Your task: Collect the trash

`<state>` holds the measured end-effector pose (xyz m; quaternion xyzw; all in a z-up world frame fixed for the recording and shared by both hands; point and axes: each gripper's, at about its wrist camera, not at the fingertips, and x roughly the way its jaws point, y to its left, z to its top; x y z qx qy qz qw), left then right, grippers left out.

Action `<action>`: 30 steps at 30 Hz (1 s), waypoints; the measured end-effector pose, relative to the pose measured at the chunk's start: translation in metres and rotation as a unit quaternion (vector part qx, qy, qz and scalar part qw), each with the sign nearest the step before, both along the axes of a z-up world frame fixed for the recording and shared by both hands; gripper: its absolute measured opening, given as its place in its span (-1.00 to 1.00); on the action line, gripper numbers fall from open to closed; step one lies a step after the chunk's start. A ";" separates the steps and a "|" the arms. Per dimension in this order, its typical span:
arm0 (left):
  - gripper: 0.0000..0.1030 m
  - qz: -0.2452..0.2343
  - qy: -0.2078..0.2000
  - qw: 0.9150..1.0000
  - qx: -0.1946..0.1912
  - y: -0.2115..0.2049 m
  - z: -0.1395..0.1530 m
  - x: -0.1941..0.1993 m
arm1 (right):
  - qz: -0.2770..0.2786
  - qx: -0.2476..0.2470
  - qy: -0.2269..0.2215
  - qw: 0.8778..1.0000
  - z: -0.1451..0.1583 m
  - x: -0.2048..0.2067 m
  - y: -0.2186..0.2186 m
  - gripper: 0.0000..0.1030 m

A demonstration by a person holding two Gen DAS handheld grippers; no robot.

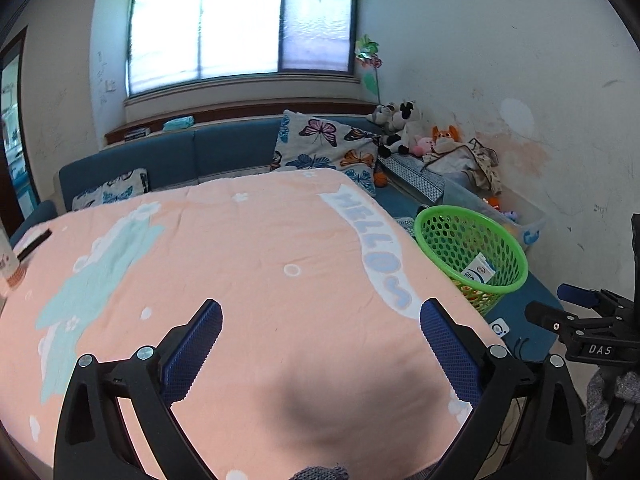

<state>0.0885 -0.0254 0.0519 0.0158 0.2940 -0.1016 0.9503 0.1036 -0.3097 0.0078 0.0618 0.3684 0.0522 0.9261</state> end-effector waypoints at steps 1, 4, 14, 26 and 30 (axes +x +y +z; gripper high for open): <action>0.86 0.005 -0.001 1.000 -0.002 0.004 -0.001 -0.004 | 0.003 0.002 -0.001 1.000 0.001 -0.001 0.002 0.91; 0.86 0.017 0.001 1.000 -0.008 0.013 -0.003 -0.010 | 0.010 0.004 -0.002 1.000 0.000 -0.002 0.009 0.91; 0.86 0.047 0.001 0.999 -0.002 0.031 -0.010 -0.021 | 0.034 -0.009 -0.005 0.999 0.003 -0.009 0.029 0.91; 0.86 0.072 0.004 0.997 0.000 0.047 -0.014 -0.026 | 0.037 -0.015 -0.009 0.999 0.006 -0.013 0.033 0.91; 0.86 0.078 -0.002 0.997 0.014 0.047 -0.013 -0.028 | 0.037 -0.016 -0.010 0.999 0.006 -0.014 0.035 0.91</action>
